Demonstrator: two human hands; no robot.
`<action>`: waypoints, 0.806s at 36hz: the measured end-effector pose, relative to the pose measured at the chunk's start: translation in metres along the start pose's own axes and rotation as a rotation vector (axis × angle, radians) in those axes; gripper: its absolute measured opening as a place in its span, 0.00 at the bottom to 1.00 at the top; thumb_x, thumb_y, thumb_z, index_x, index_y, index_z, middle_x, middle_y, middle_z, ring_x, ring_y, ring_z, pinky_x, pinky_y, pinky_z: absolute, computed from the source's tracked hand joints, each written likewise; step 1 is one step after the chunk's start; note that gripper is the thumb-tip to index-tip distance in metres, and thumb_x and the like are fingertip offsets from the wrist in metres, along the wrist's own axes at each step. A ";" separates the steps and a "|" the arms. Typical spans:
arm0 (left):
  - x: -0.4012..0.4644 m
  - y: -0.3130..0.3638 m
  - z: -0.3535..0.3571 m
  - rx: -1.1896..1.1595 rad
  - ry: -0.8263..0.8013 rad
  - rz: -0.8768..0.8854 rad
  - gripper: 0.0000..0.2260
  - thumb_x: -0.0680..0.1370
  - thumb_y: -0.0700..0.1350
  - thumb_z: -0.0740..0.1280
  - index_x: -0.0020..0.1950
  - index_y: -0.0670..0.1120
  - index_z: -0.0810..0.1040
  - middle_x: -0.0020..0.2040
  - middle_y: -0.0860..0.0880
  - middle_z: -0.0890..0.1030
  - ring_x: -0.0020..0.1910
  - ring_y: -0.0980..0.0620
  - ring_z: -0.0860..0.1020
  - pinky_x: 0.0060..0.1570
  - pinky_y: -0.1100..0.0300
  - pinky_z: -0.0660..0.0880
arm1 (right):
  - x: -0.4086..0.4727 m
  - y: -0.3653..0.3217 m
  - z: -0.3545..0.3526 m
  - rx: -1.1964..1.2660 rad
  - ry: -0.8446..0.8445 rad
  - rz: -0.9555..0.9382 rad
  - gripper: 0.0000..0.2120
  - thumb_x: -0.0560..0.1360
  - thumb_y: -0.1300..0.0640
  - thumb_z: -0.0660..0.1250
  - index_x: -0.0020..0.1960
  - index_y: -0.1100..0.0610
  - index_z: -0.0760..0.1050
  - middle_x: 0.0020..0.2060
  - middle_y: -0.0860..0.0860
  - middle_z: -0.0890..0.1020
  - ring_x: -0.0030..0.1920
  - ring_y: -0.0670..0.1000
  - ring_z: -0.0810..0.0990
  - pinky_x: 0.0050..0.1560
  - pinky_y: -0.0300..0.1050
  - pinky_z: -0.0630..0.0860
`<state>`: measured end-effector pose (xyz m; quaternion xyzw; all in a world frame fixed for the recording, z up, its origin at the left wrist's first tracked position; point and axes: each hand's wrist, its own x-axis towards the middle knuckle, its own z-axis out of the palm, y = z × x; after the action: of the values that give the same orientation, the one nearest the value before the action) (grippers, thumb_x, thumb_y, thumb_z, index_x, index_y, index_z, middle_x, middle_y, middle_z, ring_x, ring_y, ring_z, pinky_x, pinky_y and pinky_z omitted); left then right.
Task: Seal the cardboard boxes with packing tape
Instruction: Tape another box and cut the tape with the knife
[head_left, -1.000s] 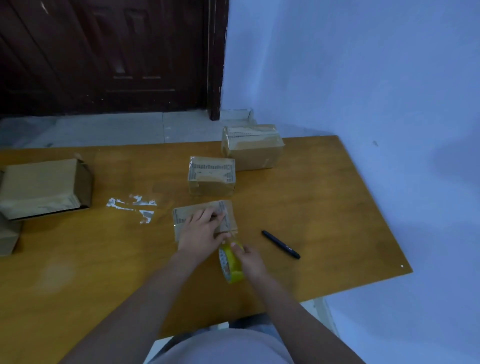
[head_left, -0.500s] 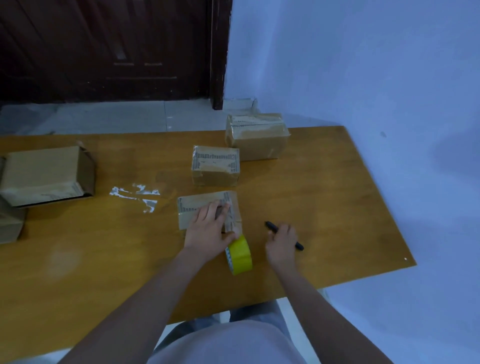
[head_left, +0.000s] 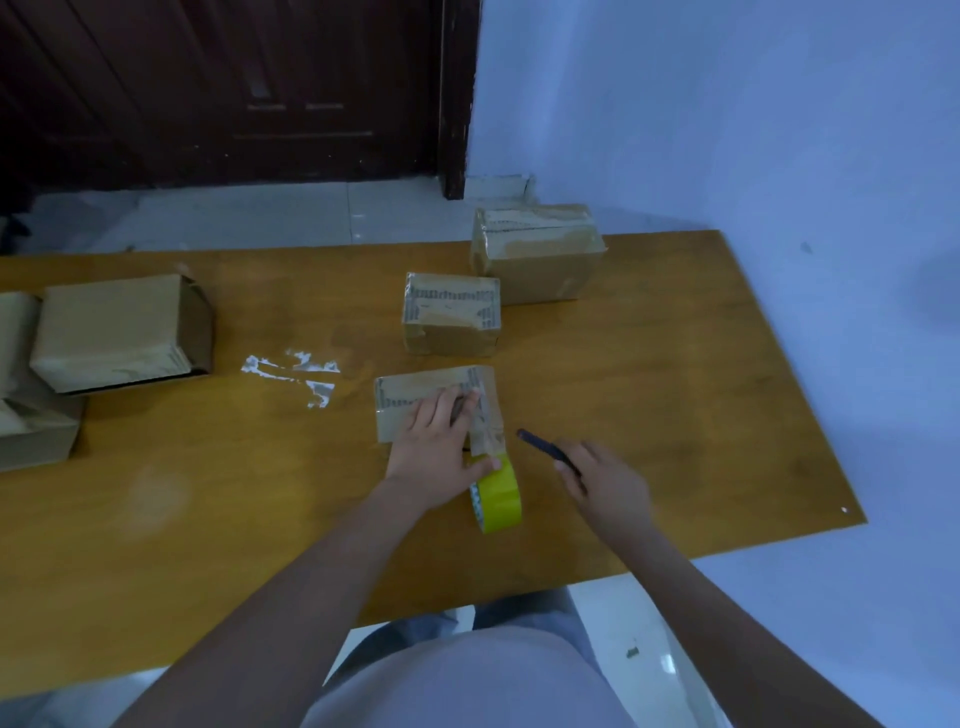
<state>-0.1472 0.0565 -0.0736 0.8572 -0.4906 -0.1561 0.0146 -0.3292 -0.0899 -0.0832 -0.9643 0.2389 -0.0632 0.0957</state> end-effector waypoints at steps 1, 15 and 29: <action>0.000 0.000 0.000 0.000 0.004 -0.001 0.40 0.76 0.70 0.50 0.79 0.48 0.41 0.76 0.48 0.50 0.76 0.46 0.48 0.74 0.51 0.45 | 0.001 -0.004 -0.003 -0.038 0.022 -0.063 0.15 0.78 0.47 0.54 0.52 0.51 0.77 0.37 0.47 0.77 0.29 0.47 0.75 0.22 0.35 0.61; -0.002 0.001 -0.002 -0.023 -0.040 -0.019 0.41 0.76 0.70 0.51 0.78 0.49 0.37 0.78 0.48 0.45 0.77 0.46 0.43 0.74 0.51 0.40 | 0.019 -0.008 0.002 -0.216 -0.170 0.089 0.08 0.75 0.52 0.67 0.52 0.52 0.79 0.42 0.50 0.79 0.42 0.51 0.79 0.28 0.42 0.70; -0.001 0.000 0.001 -0.036 -0.022 -0.018 0.42 0.75 0.70 0.52 0.78 0.49 0.38 0.78 0.48 0.45 0.77 0.46 0.44 0.74 0.52 0.41 | 0.016 -0.031 0.031 0.315 -0.140 0.455 0.18 0.79 0.49 0.60 0.64 0.58 0.71 0.64 0.55 0.67 0.66 0.54 0.64 0.65 0.49 0.63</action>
<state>-0.1479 0.0572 -0.0746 0.8594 -0.4801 -0.1746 0.0234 -0.2958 -0.0659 -0.1058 -0.8612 0.4291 -0.0097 0.2723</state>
